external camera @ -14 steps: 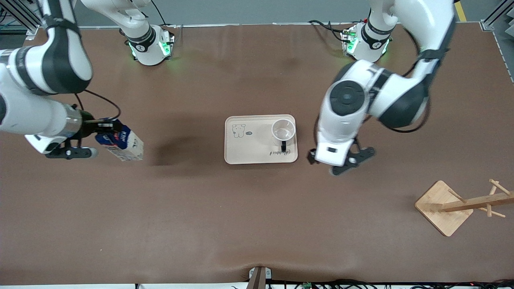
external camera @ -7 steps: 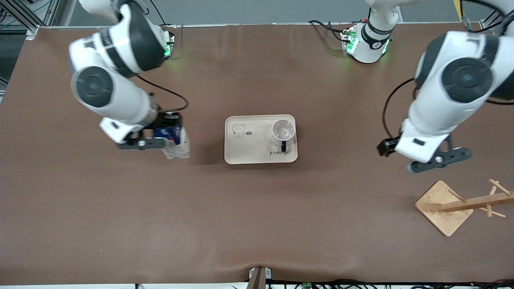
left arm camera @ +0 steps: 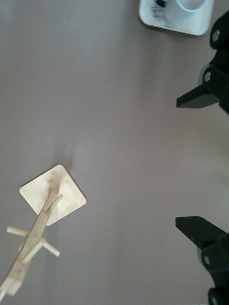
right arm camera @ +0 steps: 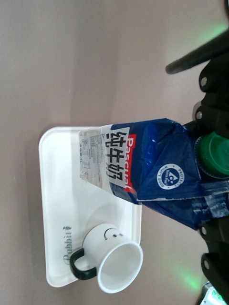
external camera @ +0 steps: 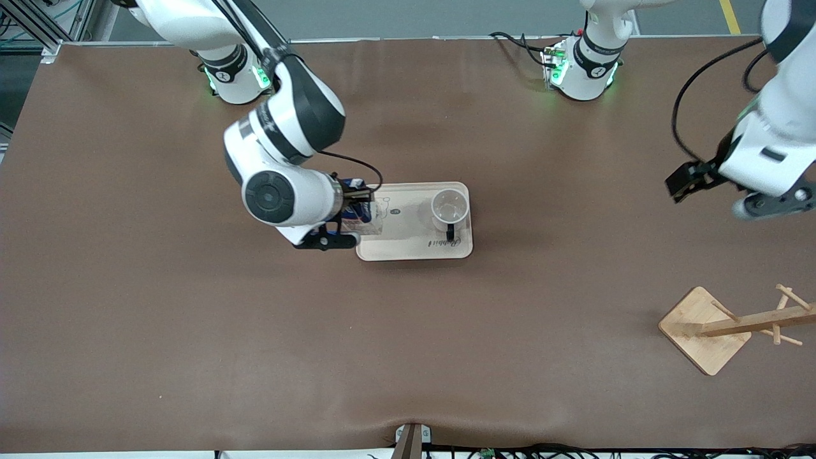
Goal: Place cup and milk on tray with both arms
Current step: 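Carry the milk carton with the right gripper onto the tray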
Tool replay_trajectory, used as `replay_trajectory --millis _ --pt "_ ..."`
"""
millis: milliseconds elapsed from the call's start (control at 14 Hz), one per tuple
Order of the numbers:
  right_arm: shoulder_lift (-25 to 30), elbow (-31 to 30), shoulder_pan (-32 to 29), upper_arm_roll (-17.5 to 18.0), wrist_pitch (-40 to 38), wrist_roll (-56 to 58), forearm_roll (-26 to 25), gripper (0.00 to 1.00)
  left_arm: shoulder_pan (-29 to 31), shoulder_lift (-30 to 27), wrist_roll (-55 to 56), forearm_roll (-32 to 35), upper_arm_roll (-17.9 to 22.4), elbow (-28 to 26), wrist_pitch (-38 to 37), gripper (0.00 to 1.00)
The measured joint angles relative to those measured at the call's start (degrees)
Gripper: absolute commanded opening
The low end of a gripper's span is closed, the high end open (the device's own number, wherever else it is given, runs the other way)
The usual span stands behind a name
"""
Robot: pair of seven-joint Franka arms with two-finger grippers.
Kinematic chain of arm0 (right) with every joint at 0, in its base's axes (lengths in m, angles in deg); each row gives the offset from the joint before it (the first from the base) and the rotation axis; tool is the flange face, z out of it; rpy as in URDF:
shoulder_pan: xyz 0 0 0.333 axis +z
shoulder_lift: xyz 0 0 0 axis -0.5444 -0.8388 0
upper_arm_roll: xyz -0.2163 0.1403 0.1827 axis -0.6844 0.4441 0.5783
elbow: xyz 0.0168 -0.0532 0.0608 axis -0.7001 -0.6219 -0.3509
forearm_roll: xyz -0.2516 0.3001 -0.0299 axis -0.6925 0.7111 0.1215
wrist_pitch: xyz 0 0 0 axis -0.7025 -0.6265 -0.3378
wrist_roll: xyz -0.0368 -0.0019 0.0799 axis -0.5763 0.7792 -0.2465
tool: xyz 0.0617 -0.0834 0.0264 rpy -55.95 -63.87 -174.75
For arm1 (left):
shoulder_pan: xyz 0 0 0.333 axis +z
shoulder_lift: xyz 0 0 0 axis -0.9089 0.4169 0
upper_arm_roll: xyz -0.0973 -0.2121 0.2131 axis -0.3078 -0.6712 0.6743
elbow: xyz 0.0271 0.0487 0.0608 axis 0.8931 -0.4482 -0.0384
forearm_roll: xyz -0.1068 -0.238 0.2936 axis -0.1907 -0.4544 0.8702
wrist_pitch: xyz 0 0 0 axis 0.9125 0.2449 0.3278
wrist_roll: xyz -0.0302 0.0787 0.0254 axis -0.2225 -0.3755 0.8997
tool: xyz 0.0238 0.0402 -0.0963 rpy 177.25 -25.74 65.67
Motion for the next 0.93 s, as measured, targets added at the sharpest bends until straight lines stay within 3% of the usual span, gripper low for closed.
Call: replay_trajectory --millis 286,500,571,643,714,786,929 --pt "-4.14 3.59 2.68 -0.07 0.36 -2.29 0.01 0.23 -2.52 -4.64 -12.08 -6.94 10.34 -2.73 -2.01 1.00" --pt "-5.21 3.23 3.90 -0.21 3.87 -2.47 -3.28 0.23 -3.33 -7.28 -12.54 -7.73 10.95 -5.75 -2.01 1.00" --pt "-5.53 2.96 4.13 -0.23 5.55 -2.62 -3.94 0.32 -3.88 -8.32 -12.44 -7.73 10.93 -6.61 -2.00 1.00" --pt "-5.81 2.81 4.27 -0.28 6.38 -2.69 -4.14 0.54 -4.24 -9.38 -12.30 -7.73 10.93 -7.45 -1.99 1.00" --pt "-6.03 2.74 4.37 -0.31 6.50 -2.79 -4.17 0.55 -4.40 -10.42 -12.22 -7.73 10.92 -8.30 -1.96 1.00" --pt "-6.07 2.51 4.43 -0.31 6.49 -2.86 -4.18 0.44 -4.40 -11.32 -12.22 -7.73 10.92 -9.11 -1.94 1.00" --pt "-6.08 1.90 4.65 -0.31 6.20 -3.81 -4.18 0.42 -4.37 -12.39 -12.22 -7.84 10.94 -10.11 -1.71 1.00"
